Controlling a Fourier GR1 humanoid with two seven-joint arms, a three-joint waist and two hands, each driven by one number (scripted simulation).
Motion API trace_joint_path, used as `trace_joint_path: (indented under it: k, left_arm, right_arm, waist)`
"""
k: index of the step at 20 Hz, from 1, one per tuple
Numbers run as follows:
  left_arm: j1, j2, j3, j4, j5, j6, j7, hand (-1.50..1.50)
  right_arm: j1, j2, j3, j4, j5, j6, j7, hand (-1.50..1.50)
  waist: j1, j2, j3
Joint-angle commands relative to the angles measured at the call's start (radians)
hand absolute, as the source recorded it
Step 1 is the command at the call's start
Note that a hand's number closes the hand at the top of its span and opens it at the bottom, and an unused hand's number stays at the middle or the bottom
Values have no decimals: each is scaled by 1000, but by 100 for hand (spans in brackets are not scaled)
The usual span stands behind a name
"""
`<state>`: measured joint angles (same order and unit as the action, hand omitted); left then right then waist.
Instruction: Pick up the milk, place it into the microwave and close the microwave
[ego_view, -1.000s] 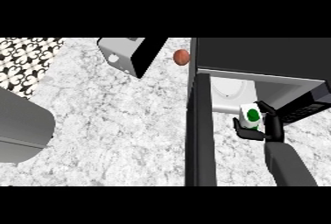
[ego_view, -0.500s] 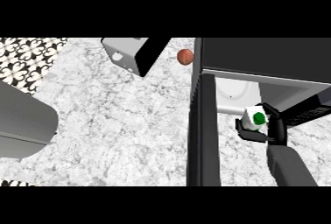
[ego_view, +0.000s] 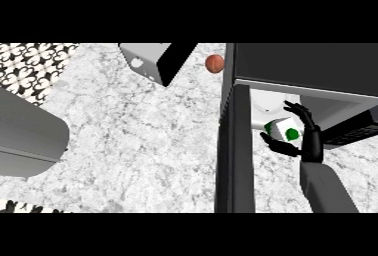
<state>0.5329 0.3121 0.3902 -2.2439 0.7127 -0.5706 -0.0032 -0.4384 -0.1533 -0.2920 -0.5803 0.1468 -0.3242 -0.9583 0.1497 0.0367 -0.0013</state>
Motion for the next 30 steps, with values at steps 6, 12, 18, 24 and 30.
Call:
trace_joint_path:
  k: [6, 12, 18, 24, 30]
  left_arm:
    - [-54, 12, -13, 13, -18, 15, 10, -150]
    - [-56, 21, -34, 48, -25, -2, 26, -150]
    - [-63, 18, -62, 57, -38, -6, 38, -150]
    - [-35, -30, -93, 63, -72, -9, 35, -150]
    - [-38, -93, -135, 87, -167, -33, -7, -150]
  right_arm:
    - [-266, -32, 66, 61, 86, -110, 281, -150]
    - [-298, 4, 80, 35, 81, -187, 334, -150]
    - [-374, -7, 93, 44, 73, -195, 403, -150]
    - [-579, -50, 53, 189, 67, -171, 483, -150]
    - [-580, -101, 47, 291, 66, -47, 406, -150]
  waist:
    - [70, 17, 0]
    - [69, 9, -1]
    - [36, 4, 2]
    - [-18, 0, 4]
    - [-57, -3, 4]
